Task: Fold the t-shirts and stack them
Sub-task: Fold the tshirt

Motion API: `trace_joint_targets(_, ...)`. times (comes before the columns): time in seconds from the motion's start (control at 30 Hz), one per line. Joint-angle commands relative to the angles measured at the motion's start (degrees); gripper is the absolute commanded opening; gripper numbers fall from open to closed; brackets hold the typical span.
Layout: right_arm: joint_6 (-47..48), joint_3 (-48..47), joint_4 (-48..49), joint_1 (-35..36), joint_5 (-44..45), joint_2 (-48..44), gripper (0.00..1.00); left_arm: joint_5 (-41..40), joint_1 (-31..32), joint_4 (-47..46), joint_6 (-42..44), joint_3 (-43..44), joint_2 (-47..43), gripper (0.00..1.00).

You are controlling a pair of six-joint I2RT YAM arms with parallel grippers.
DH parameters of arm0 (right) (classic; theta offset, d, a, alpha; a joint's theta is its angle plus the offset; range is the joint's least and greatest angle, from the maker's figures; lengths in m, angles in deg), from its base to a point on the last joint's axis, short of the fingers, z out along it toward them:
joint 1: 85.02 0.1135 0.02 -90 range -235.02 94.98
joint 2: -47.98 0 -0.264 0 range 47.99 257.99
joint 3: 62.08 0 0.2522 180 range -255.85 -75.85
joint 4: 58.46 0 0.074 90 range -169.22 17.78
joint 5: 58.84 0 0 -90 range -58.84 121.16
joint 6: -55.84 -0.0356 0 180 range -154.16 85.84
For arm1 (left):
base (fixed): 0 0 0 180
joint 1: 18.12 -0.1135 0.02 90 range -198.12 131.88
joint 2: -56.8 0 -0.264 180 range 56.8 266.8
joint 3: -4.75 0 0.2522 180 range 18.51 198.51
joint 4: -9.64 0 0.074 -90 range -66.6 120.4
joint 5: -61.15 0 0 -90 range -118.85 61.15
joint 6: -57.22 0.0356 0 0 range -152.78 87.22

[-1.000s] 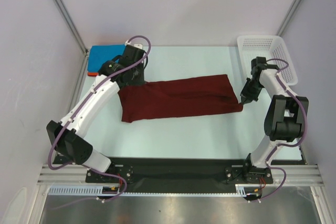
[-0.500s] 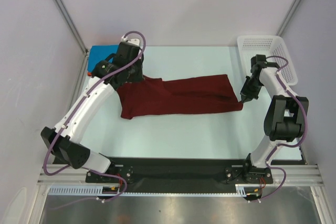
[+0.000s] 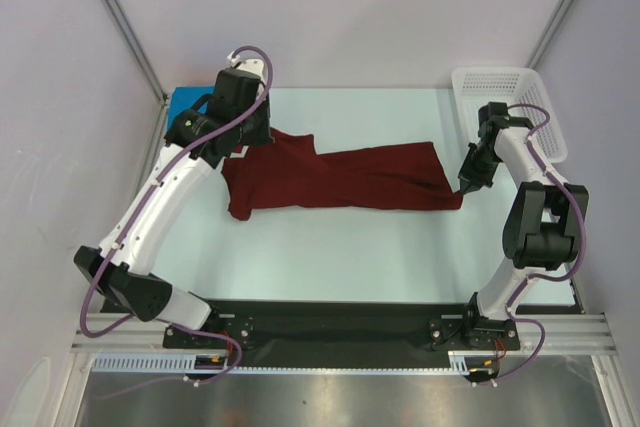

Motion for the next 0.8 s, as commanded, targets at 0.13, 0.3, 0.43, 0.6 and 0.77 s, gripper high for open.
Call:
trace_joint_targets(0.13,0.83,-2.13,-0.6,0.38,0.03,0.28,0.0,0.44,-0.17,-1.84,-1.38,-4.86,-5.52,0.0)
trace_joint_targets(0.3,0.66,-1.6,-0.16,0.38,-0.58,-0.07,0.0,2.46,-0.26,-1.66,-5.94,-14.6,-10.61,0.0)
trace_joint_targets(0.43,0.48,-1.95,0.01,0.47,-1.03,-0.42,0.0,3.34,-0.17,-2.36,-8.23,-20.07,-13.69,0.0)
trace_joint_targets(0.6,0.13,-2.57,0.54,0.73,-1.81,-2.35,0.0,2.3,-0.26,-2.1,-7.8,-16.24,-14.84,0.0)
trace_joint_targets(0.77,-1.1,-7.56,-1.13,1.17,-3.04,-3.85,0.0,0.1,-0.17,-0.79,-5.95,-5.07,-12.65,0.0)
